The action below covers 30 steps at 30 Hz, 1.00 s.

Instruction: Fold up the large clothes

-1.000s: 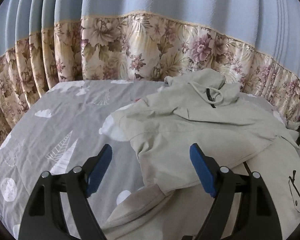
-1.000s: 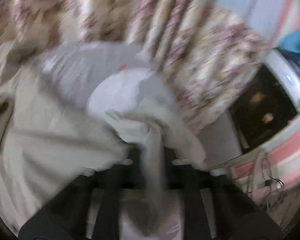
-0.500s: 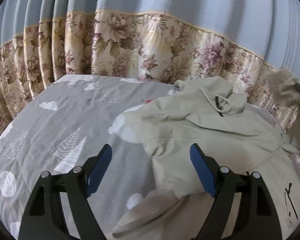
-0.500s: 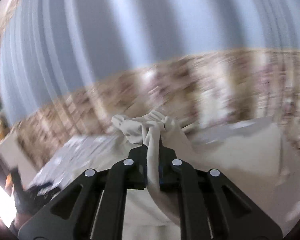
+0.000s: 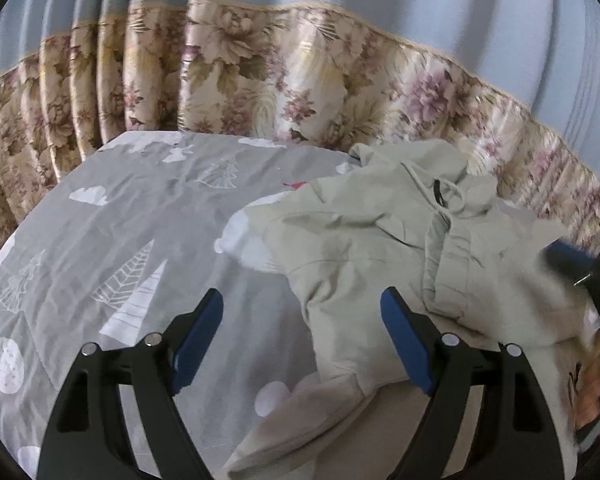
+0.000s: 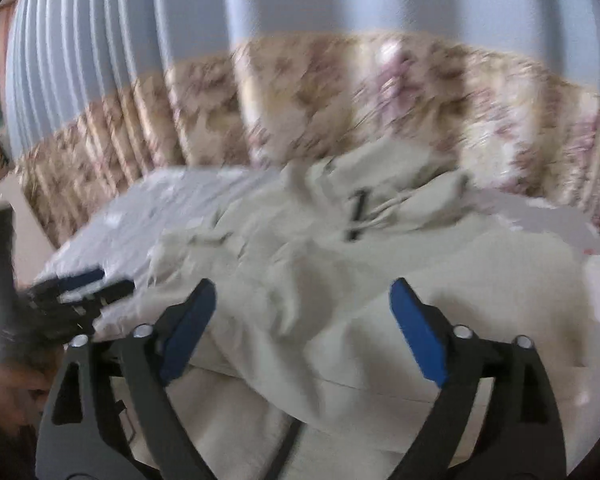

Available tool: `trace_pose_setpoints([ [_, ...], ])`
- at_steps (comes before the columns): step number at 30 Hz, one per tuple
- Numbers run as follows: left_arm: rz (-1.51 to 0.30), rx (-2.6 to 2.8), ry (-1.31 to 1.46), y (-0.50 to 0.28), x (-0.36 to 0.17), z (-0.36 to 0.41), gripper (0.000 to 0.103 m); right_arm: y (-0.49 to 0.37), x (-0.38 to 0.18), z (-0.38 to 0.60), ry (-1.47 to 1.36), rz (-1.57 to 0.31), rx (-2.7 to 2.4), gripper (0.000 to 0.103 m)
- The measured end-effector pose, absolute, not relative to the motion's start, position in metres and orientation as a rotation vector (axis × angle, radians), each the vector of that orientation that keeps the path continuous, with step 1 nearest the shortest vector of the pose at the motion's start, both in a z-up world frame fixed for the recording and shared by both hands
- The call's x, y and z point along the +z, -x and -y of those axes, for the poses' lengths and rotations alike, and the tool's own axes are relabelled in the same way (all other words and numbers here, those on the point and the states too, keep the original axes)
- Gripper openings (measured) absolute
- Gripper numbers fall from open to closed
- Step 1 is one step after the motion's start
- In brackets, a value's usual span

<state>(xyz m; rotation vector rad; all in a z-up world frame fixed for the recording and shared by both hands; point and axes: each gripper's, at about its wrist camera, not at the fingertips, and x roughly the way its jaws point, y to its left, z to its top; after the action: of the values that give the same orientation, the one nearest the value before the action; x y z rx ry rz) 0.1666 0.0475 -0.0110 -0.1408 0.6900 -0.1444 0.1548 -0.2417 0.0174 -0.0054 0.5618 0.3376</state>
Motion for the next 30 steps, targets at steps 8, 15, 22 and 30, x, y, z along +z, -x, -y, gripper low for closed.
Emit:
trace_pose_setpoints([
  [8,-0.725,-0.293,0.001,-0.197,0.021,0.026,0.083,-0.148,0.027,0.366,-0.218,-0.432,0.073,0.1],
  [15,-0.859,-0.359,-0.068,-0.241,-0.01,0.093,0.083,-0.155,0.011,0.416,-0.299,-0.463,-0.027,0.1],
  [22,-0.782,-0.327,0.004,-0.241,0.001,0.095,0.026,-0.158,0.004,0.438,-0.349,-0.49,-0.065,0.1],
  [30,-0.598,-0.105,0.079,-0.224,0.034,0.015,0.026,-0.162,0.004,0.415,-0.273,-0.518,-0.013,0.1],
])
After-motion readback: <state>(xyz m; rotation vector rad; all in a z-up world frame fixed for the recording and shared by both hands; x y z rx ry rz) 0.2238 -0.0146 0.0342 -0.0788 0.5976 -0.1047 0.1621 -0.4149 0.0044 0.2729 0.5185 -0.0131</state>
